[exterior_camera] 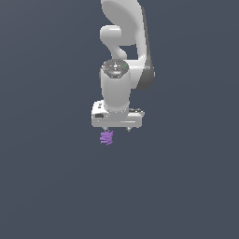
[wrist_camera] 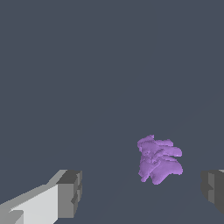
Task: Pick up the object and move it to a goal position.
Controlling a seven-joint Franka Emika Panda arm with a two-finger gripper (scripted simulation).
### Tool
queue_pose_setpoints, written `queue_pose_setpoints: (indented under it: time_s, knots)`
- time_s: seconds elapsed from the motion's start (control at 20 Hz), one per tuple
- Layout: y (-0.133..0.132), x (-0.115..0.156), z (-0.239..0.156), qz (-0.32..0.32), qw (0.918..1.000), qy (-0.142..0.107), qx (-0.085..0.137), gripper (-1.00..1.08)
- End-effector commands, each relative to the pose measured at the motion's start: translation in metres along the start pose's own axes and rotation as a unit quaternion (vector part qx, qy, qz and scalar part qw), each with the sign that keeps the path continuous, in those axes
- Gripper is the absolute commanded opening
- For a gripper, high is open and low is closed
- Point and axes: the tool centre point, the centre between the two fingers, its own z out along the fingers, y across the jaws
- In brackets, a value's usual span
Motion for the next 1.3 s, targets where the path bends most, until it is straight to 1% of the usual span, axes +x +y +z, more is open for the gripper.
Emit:
queue_pose_setpoints:
  time_s: [0.0, 0.15, 0.45, 0.6, 0.8, 0.95, 1.25]
  knots:
    - [0.0, 0.0, 0.0, 0.0, 1.0, 0.0, 0.0, 1.0]
    - [-0.004, 0.001, -0.003, -0.001, 1.0, 0.002, 0.001, 1.0]
    - [-0.025, 0.005, -0.018, -0.01, 0.9999, 0.009, 0.009, 1.0]
    - [-0.027, 0.005, -0.02, -0.012, 0.9998, 0.01, 0.009, 1.0]
    - [-0.02, 0.004, -0.012, -0.004, 0.9999, 0.008, 0.008, 1.0]
    - [-0.01, 0.0, -0.001, 0.01, 0.9999, 0.007, 0.008, 1.0]
    - [0.024, -0.015, 0.038, 0.058, 0.9983, 0.002, 0.005, 1.0]
